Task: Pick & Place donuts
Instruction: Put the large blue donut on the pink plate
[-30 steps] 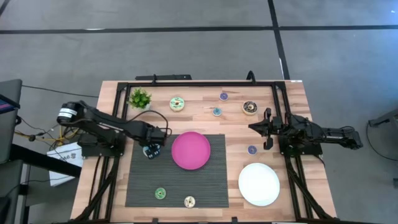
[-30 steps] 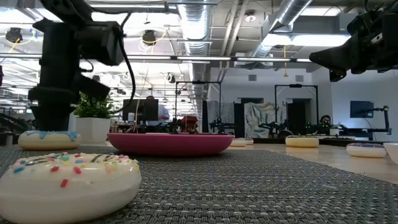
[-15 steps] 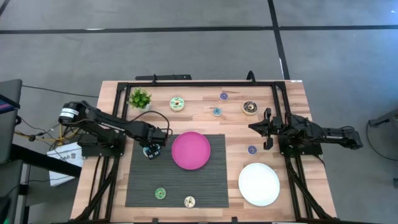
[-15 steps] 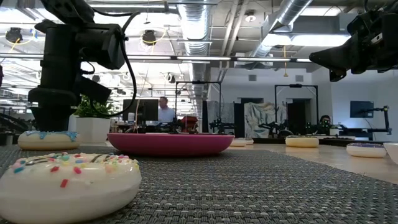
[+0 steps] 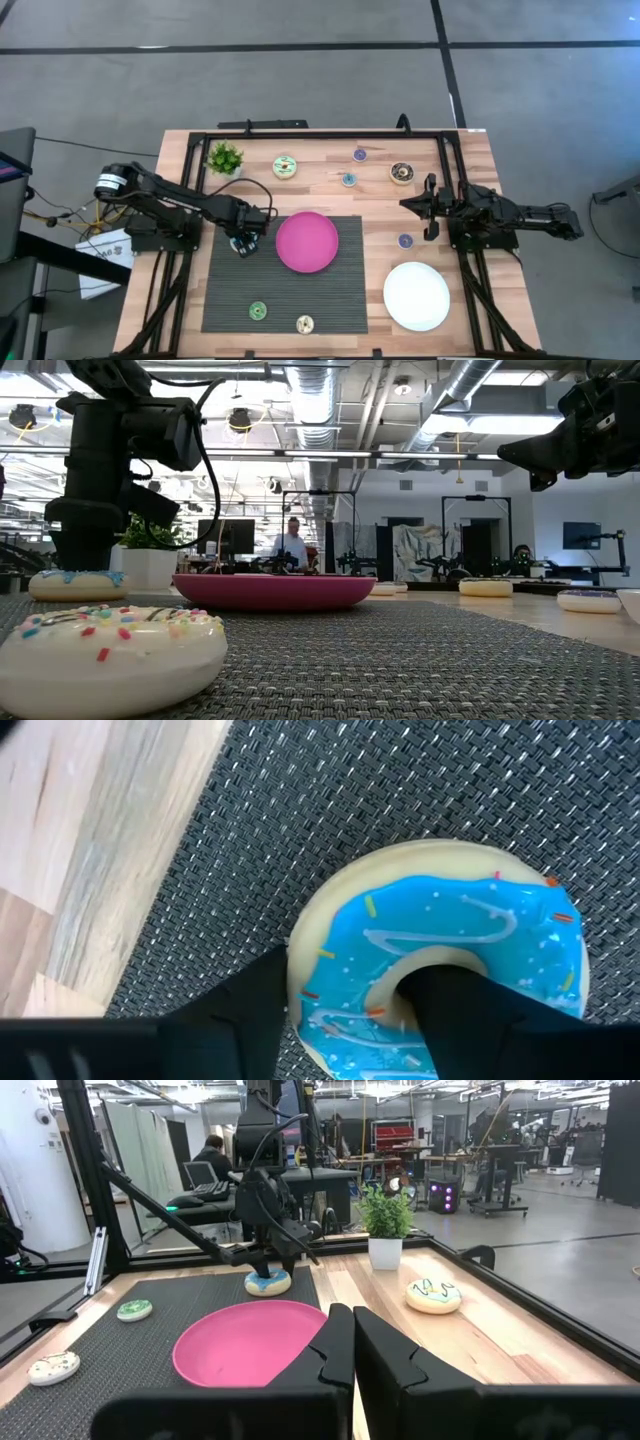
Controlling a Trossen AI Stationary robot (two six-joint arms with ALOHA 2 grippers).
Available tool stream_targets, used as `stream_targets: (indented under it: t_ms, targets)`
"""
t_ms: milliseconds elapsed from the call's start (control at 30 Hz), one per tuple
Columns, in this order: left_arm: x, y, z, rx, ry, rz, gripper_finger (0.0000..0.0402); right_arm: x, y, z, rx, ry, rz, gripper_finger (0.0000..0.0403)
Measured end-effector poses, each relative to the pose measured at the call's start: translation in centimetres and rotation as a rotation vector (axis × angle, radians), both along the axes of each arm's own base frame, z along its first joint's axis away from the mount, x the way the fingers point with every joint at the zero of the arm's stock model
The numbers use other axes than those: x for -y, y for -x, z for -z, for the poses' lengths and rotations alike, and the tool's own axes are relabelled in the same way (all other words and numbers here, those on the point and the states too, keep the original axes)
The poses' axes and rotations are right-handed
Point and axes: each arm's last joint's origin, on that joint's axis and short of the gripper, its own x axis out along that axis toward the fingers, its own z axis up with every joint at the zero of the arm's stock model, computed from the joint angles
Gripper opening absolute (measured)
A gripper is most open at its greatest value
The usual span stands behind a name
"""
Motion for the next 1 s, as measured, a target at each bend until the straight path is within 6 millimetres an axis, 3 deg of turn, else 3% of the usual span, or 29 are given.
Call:
stream_targets:
  t_ms: [567,1000]
  targets:
    - [0.0,-0.2,-0.3,-0.003,-0.006,0.001,0.016,0.0,0.0,0.0,0.001,0.0,0.0,0.0]
    - [0.1,-2.8,-4.0,0.074,-0.034,0.05,0.016,0.0,0.0,0.0,0.001,0.0,0.001,0.0]
